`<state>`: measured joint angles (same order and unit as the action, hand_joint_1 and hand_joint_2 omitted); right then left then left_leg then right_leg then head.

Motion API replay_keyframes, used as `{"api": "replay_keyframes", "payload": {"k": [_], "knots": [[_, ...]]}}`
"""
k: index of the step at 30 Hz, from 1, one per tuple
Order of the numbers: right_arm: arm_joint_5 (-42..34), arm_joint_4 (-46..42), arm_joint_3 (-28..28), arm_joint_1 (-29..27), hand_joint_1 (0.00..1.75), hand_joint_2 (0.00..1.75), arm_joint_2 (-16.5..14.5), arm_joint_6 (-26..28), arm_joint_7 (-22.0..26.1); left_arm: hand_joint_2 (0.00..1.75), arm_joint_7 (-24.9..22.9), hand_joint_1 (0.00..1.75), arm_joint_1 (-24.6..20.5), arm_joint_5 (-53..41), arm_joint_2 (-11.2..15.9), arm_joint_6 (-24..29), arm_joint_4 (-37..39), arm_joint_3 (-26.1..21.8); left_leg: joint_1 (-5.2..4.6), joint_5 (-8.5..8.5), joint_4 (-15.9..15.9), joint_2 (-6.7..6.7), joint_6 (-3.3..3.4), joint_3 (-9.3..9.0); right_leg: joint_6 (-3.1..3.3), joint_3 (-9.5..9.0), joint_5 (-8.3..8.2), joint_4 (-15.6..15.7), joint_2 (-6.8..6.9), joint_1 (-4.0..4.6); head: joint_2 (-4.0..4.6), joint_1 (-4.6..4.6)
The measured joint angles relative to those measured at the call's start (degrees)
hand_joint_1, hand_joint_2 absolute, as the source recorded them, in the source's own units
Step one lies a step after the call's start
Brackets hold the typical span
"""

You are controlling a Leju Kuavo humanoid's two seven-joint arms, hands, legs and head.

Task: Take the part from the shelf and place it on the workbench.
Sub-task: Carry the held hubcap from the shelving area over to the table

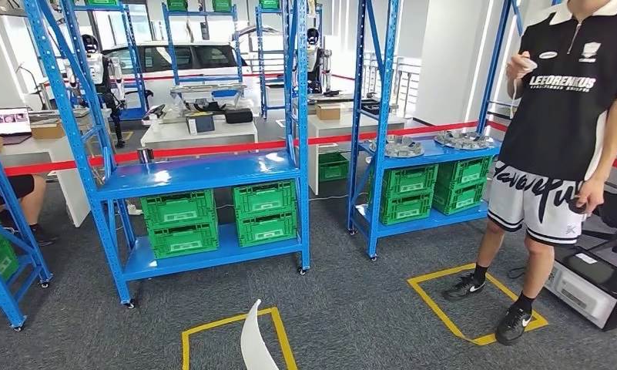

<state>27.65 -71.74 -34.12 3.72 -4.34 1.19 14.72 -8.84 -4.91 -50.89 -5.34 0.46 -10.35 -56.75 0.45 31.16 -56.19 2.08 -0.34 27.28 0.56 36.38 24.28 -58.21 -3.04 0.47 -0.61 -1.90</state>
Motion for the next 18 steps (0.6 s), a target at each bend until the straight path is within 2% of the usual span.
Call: {"api": "replay_keyframes", "payload": {"k": [1,3,4,5,6,7,8,9,10,11,12,13,14,15,17,18], "knots": [[-0.18,-0.14,0.01,-0.1,1.75,1.75,0.14,-0.02,0.04,1.75,0.42,0.0,0.0,0.02,-0.08,0.0,0.0,-0.02,0.13,-0.3,0.09,-0.64,0.45,0.1,-0.29,0.62,0.87,-1.2,0.21,-0.05,0.0,0.03],[-0.48,-0.27,0.05,-0.1,1.75,1.75,0.33,-0.07,0.33,1.75,1.53,0.0,-0.01,0.01,-0.14,0.0,-0.02,-0.1,0.3,-0.87,0.13,-1.97,1.04,0.45,-0.84,3.07,4.61,-6.82,1.4,-0.3,0.0,0.1],[-0.59,-0.28,0.08,-0.04,1.75,1.75,0.36,-0.13,0.61,1.75,2.09,0.0,-0.03,0.01,-0.1,-0.01,-0.03,-0.14,0.3,-1.08,0.03,-2.59,1.14,0.78,-1.13,4.7,6.81,-10.9,1.9,-0.46,0.0,0.11],[-0.67,-0.28,0.1,0.01,1.75,1.75,0.37,-0.21,0.91,1.75,2.51,0.0,-0.09,-0.07,-0.05,-0.08,-0.04,-0.18,0.3,-1.25,-0.12,-3.25,1.11,1.12,-1.39,5.93,8.27,-14.31,2.18,-0.63,0.0,0.12],[-0.7,-0.28,0.13,0.07,1.75,1.75,0.38,-0.3,1.14,1.75,2.81,0.0,-0.18,-0.2,-0.02,-0.2,-0.04,-0.2,0.32,-1.35,-0.29,-3.84,1.05,1.41,-1.6,6.47,8.87,-16.3,2.36,-0.8,0.0,0.13],[-0.7,-0.28,0.14,0.17,1.75,1.75,0.38,-0.39,1.31,1.75,3.06,0.0,-0.34,-0.4,-0.01,-0.34,-0.05,-0.21,0.37,-1.39,-0.55,-4.47,0.96,1.68,-1.78,5.83,8.42,-16.1,2.59,-0.98,0.0,0.13],[-0.7,-0.29,0.15,0.3,1.75,1.75,0.38,-0.54,1.38,1.75,3.19,0.0,-0.56,-0.64,0.0,-0.49,-0.05,-0.21,0.46,-1.32,-0.83,-5.04,0.82,1.85,-1.9,3.92,7.03,-13.32,2.99,-1.15,0.0,0.14],[-0.7,-0.35,0.15,0.43,1.75,1.75,0.37,-0.71,1.42,1.75,3.33,0.0,-0.8,-0.82,0.0,-0.57,-0.06,-0.21,0.55,-1.18,-1.18,-5.57,0.59,1.96,-2.0,1.38,5.62,-9.14,3.83,-1.26,0.0,0.14],[-0.7,-0.45,0.15,0.55,1.75,1.75,0.31,-0.87,1.48,1.75,3.5,0.0,-1.03,-0.97,0.08,-0.61,-0.1,-0.21,0.51,-0.98,-1.54,-6.06,0.25,2.12,-1.93,-0.94,4.54,-5.24,4.85,-1.21,0.0,0.14],[-0.71,-0.57,0.15,0.62,1.75,1.75,0.22,-1.02,1.55,1.75,3.66,0.0,-1.2,-1.08,0.17,-0.61,-0.14,-0.21,0.43,-0.78,-1.8,-6.44,-0.15,2.27,-1.69,-2.41,4.01,-2.56,5.6,-1.15,0.0,0.13],[-0.72,-0.69,0.15,0.64,1.75,1.75,0.13,-1.11,1.63,1.75,3.85,0.0,-1.33,-1.16,0.26,-0.61,-0.19,-0.2,0.31,-0.64,-1.95,-6.77,-0.55,2.25,-1.35,-2.99,4.02,-1.33,6.01,-1.04,0.0,0.11],[-0.72,-0.77,0.15,0.62,1.75,1.75,0.04,-1.21,1.7,1.75,4.03,0.0,-1.42,-1.23,0.34,-0.61,-0.24,-0.2,0.22,-0.6,-1.94,-7.12,-0.91,2.19,-0.89,-2.87,4.1,-1.34,5.85,-0.87,0.0,0.1],[-0.72,-0.81,0.15,0.61,1.75,1.75,0.0,-1.36,1.77,1.75,4.2,0.0,-1.52,-1.28,0.35,-0.61,-0.25,-0.2,0.26,-0.6,-1.86,-7.48,-1.27,2.02,-0.45,-2.71,3.98,-1.3,5.31,-0.87,0.0,0.08],[-0.72,-0.83,0.16,0.57,1.75,1.75,-0.06,-1.5,1.83,1.75,4.37,0.0,-1.59,-1.31,0.36,-0.61,-0.26,-0.2,0.35,-0.47,-1.91,-7.26,-1.65,1.89,-0.04,-2.62,3.82,-1.19,4.84,-0.9,0.0,0.07],[-0.73,-0.84,0.18,0.54,1.75,1.75,-0.25,-1.73,1.91,1.75,4.63,0.0,-1.63,-1.33,0.35,-0.61,-0.26,-0.21,0.57,1.23,-4.13,-5.22,-2.22,2.87,0.73,-2.49,3.44,-0.91,3.92,-1.08,0.0,0.05],[-0.74,-0.84,0.19,0.53,1.75,1.75,-0.41,-1.83,1.97,1.75,4.75,0.0,-1.56,-1.34,0.38,-0.61,-0.26,-0.2,0.63,2.89,-6.91,-3.83,-2.36,4.15,0.99,-2.43,3.31,-0.85,3.47,-1.13,0.0,0.04]]}}
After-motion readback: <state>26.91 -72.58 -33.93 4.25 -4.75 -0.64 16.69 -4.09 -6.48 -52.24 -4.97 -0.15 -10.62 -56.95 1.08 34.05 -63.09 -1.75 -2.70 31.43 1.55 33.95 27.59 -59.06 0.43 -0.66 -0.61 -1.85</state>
